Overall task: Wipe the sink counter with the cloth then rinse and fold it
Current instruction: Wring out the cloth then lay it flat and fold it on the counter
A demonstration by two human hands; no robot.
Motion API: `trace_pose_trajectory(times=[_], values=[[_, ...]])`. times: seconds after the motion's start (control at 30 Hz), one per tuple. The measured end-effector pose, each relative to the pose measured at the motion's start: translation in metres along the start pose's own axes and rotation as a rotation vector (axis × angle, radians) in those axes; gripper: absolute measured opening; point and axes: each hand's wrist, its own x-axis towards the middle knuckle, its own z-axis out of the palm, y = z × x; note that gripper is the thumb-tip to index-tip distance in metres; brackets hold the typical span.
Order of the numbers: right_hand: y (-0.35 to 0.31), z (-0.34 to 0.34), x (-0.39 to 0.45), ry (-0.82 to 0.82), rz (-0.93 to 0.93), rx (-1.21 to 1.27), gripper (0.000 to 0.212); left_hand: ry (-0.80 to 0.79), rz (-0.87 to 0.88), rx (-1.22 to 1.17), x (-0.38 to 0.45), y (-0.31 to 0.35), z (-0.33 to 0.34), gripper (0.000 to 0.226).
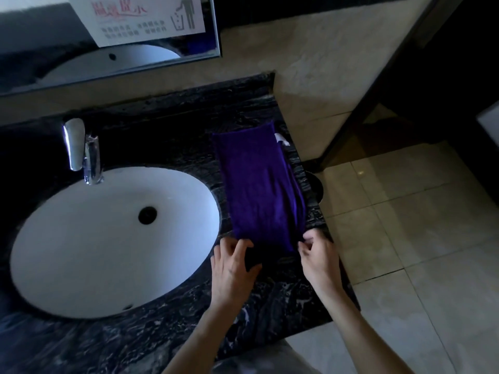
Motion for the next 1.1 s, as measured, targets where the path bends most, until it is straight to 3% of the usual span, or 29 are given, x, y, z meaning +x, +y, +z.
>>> trace_pose_trajectory(times=[0.13, 0.27, 0.43, 0.6, 0.83, 0.97, 1.1], values=[[0.005, -0.007, -0.002, 0.020, -0.102, -0.051, 0.014, 0.114, -0.030, -0.146, -0.005, -0.003, 0.002, 0.036], [0.013, -0.017, -0.001, 0.017, -0.104, -0.159, 0.022, 0.114, -0.026, -0.170, -0.009, -0.006, -0.001, 0.038], [0.001, -0.021, 0.003, 0.019, 0.014, -0.183, 0.003, 0.138, -0.057, -0.172, -0.019, -0.007, -0.002, 0.039], [0.009, -0.013, -0.002, 0.018, -0.007, -0.122, 0.022, 0.104, -0.291, -0.390, -0.015, 0.009, -0.013, 0.031], [0.007, -0.009, 0.011, -0.056, -0.009, -0.098, 0.026, 0.096, -0.496, -0.521, -0.008, 0.010, -0.013, 0.030], [0.004, -0.018, 0.017, -0.050, 0.070, 0.158, 0.031, 0.080, -0.444, -0.508, -0.011, 0.009, -0.013, 0.026], [-0.002, -0.039, 0.016, -0.083, 0.177, 0.468, 0.010, 0.132, -0.340, -0.531, -0.015, 0.014, -0.014, 0.021]])
